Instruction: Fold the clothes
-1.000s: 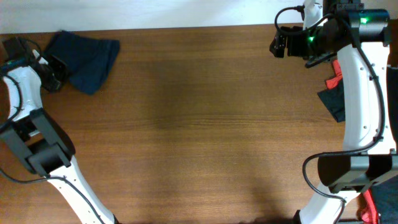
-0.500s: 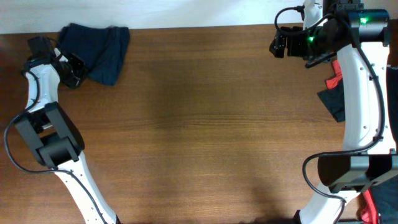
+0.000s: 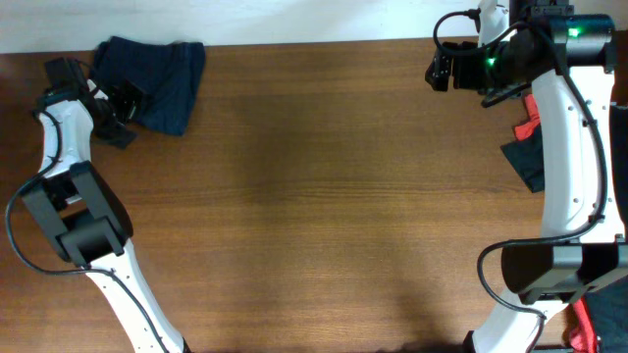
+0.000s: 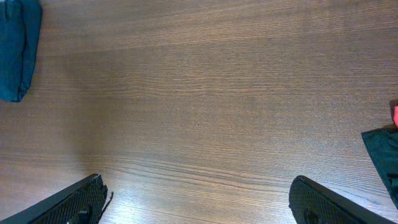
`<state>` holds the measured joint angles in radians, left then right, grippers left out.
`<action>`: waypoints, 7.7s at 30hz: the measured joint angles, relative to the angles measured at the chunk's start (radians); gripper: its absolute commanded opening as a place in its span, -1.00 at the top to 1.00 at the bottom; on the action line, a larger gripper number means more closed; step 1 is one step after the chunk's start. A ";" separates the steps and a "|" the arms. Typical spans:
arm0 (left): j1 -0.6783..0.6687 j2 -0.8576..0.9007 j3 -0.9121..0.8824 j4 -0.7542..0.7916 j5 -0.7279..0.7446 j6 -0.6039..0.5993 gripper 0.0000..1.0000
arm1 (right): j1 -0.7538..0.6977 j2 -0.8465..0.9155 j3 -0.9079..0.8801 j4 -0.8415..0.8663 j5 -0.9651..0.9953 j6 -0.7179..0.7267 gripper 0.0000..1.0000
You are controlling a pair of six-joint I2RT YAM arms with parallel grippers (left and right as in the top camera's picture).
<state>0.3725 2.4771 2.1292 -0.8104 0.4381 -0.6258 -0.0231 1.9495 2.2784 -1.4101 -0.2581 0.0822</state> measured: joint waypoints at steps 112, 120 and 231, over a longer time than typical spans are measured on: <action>-0.412 -0.219 -0.328 -0.373 -0.463 0.211 -0.98 | 0.000 0.000 0.000 0.000 0.000 0.000 -0.97; -0.526 -0.219 -0.353 -0.332 -0.505 0.211 -0.98 | 0.000 0.000 0.000 0.000 0.000 0.000 -0.96; -0.524 -0.219 -0.357 -0.322 -0.506 0.211 -0.98 | 0.046 -1.934 -2.070 1.511 0.104 -0.026 -0.97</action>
<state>-0.1513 2.2578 1.7725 -1.1320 -0.0681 -0.4152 0.0231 0.0158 0.2081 0.1005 -0.1539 0.0559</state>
